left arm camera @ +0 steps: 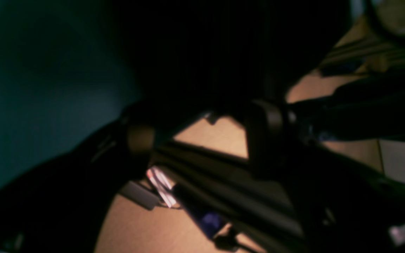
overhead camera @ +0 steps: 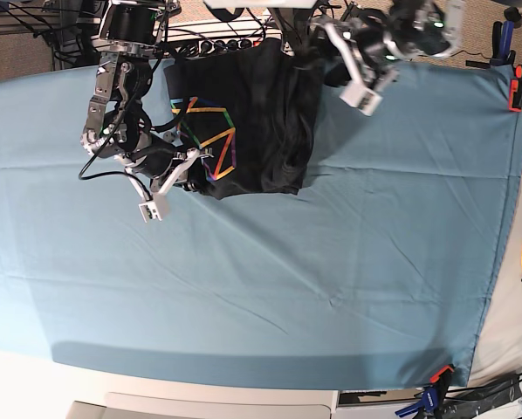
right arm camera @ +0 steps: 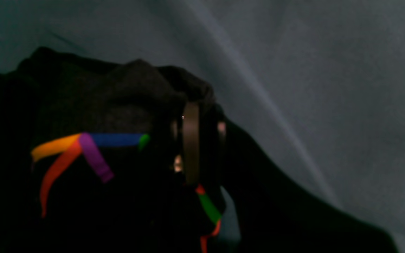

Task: Fold the T-shirt properly
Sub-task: 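Move the left gripper to the shirt's edge opposite the right gripper and grasp it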

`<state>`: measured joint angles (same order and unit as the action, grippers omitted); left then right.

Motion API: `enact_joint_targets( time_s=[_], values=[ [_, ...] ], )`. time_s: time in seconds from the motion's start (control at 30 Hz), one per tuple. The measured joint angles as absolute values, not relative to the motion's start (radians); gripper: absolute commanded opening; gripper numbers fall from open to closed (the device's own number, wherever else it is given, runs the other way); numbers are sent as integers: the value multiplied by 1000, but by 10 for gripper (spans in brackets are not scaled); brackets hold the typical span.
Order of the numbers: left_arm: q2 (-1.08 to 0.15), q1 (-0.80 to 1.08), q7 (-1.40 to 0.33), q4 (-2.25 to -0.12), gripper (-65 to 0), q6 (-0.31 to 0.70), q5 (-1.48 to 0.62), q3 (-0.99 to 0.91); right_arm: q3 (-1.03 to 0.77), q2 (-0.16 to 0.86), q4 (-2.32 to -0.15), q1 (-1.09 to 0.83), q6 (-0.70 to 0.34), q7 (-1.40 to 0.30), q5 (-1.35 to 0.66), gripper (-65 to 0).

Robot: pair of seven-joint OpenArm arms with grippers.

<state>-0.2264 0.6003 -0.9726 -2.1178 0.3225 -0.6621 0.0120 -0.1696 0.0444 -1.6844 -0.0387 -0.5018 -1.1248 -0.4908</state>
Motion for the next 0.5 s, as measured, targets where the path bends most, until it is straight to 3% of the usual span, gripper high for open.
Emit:
enact_joint_targets(
  time_s=[0.27, 0.5],
  values=[
    [-213, 580, -960, -2118, -235, 307, -559, 151, -170, 44, -1684, -39, -502, -1125, -491, -650],
    [-213, 559, -959, -2118, -233, 258, -453, 94, -170, 44, -1684, -39, -502, -1125, -491, -650]
  ],
)
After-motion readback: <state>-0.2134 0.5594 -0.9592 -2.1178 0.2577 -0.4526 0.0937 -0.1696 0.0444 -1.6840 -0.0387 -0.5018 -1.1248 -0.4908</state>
